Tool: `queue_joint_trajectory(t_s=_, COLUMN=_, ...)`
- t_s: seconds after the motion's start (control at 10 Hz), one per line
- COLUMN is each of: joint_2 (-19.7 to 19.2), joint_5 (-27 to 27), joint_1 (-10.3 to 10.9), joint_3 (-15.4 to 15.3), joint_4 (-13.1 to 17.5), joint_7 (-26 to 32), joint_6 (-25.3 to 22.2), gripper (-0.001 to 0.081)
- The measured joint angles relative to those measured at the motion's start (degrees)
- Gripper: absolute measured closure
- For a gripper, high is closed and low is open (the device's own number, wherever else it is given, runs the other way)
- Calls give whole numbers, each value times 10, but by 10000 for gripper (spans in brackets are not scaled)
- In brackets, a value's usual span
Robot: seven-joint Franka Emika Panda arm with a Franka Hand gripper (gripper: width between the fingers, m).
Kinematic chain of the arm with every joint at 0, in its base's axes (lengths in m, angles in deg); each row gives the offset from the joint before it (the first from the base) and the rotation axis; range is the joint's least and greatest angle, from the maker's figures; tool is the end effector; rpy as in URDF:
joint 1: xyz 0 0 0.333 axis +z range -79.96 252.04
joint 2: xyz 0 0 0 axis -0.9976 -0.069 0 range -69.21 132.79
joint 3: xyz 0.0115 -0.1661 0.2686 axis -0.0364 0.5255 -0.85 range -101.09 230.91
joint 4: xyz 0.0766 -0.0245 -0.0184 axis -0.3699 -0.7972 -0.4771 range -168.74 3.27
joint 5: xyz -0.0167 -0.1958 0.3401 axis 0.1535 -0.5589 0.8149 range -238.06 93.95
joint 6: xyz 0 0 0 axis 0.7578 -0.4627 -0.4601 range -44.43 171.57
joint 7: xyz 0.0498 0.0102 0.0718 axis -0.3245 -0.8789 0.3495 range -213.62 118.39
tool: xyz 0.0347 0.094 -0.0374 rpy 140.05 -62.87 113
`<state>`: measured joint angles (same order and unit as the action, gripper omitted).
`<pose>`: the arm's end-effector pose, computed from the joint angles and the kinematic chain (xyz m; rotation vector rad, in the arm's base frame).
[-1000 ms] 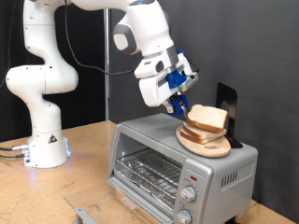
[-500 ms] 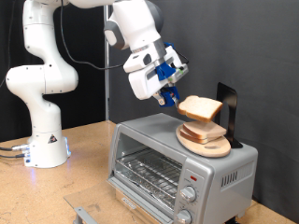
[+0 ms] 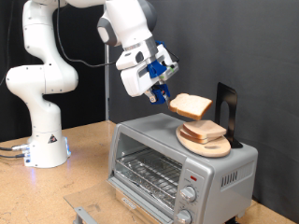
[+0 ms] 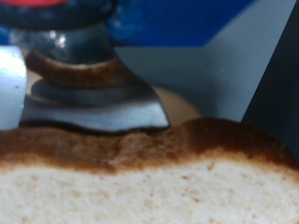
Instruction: Make a piece of toast with the oven
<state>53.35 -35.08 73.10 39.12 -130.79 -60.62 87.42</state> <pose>0.4441 0.1243 0.4625 -2.6713 0.5190 -0.2091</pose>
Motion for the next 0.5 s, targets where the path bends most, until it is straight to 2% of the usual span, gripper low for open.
queue_joint_trajectory(t_s=0.3, joint_2=17, joint_5=19, joint_1=5, joint_3=63, joint_4=2, joint_7=175, joint_6=-89, gripper=368)
queue_joint_trajectory(t_s=0.5, joint_2=19, joint_5=-8, joint_1=-5, joint_3=106, joint_4=18, joint_7=264, joint_6=-150, gripper=368)
